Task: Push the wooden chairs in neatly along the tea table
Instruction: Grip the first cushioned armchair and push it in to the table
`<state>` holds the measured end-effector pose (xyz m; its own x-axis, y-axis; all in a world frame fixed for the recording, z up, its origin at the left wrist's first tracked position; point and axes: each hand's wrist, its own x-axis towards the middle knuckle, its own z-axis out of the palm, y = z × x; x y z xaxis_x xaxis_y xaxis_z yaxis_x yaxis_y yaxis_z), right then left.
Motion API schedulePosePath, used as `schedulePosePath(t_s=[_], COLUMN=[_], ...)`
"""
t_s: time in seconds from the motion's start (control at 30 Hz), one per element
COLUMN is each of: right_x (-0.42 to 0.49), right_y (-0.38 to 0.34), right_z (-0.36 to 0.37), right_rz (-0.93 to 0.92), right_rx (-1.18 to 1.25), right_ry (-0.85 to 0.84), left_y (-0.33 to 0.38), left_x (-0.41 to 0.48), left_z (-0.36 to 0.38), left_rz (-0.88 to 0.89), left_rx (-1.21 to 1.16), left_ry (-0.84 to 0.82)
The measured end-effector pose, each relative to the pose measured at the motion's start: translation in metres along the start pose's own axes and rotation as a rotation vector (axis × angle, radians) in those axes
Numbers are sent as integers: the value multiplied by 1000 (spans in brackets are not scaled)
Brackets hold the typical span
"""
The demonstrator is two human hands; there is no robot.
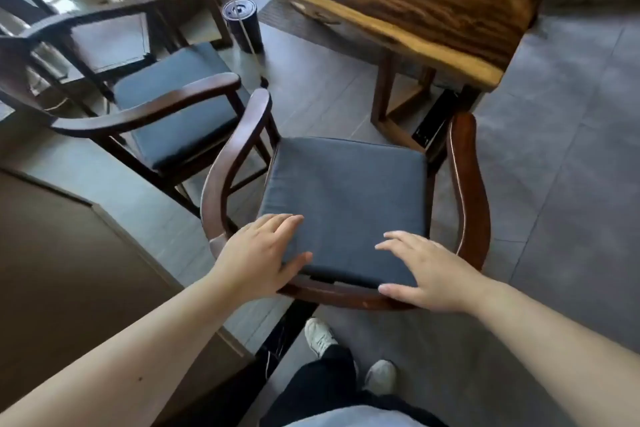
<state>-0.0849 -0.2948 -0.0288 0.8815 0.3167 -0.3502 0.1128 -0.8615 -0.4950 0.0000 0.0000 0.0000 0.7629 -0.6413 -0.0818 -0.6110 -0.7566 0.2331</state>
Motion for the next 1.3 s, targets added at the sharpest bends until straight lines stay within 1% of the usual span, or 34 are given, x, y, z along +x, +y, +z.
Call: schedulePosePath(t_s=[0.1, 0.2, 0.27, 0.37, 0.43, 0.53, 0.63, 0.87, 1.03, 1.1, 1.2, 1.3], right_x=[-21, -32, -33, -25, -21, -19, -21, 12, 53, 71, 94, 106], right_y=[5, 10, 12, 15, 18, 19, 15, -20, -50, -59, -69, -68], right_z=[19, 36, 42, 47, 50, 58, 62, 73, 78, 76, 68, 58], right_rz=[14, 7, 3, 66, 110, 153, 181, 202, 211, 214, 212, 174], right_rx=[27, 4, -31, -50, -63, -84, -73, -76, -34, -24, -5, 87], right_ry=[-86, -99, -65, -33, -15, 59, 133, 178, 217, 210, 165, 81], left_y=[9, 14, 12, 4, -3, -14, -20, -64, -113, -133, -158, -171], left_x=[-18, -34, -38, -33, -26, -17, -11, 2, 25, 37, 52, 59], left_z=[15, 30, 37, 40, 39, 34, 32, 9, -11, -18, -25, -27], left_rz=[-3, 57, 123, 189, 187, 182, 256, 248, 231, 235, 220, 192], left_rx=[-3, 45, 117, 161, 156, 257, 324, 363, 412, 423, 411, 367], left_ry=[-79, -143, -165, -239, -294, -352, -397, -485, -478, -446, -379, -361])
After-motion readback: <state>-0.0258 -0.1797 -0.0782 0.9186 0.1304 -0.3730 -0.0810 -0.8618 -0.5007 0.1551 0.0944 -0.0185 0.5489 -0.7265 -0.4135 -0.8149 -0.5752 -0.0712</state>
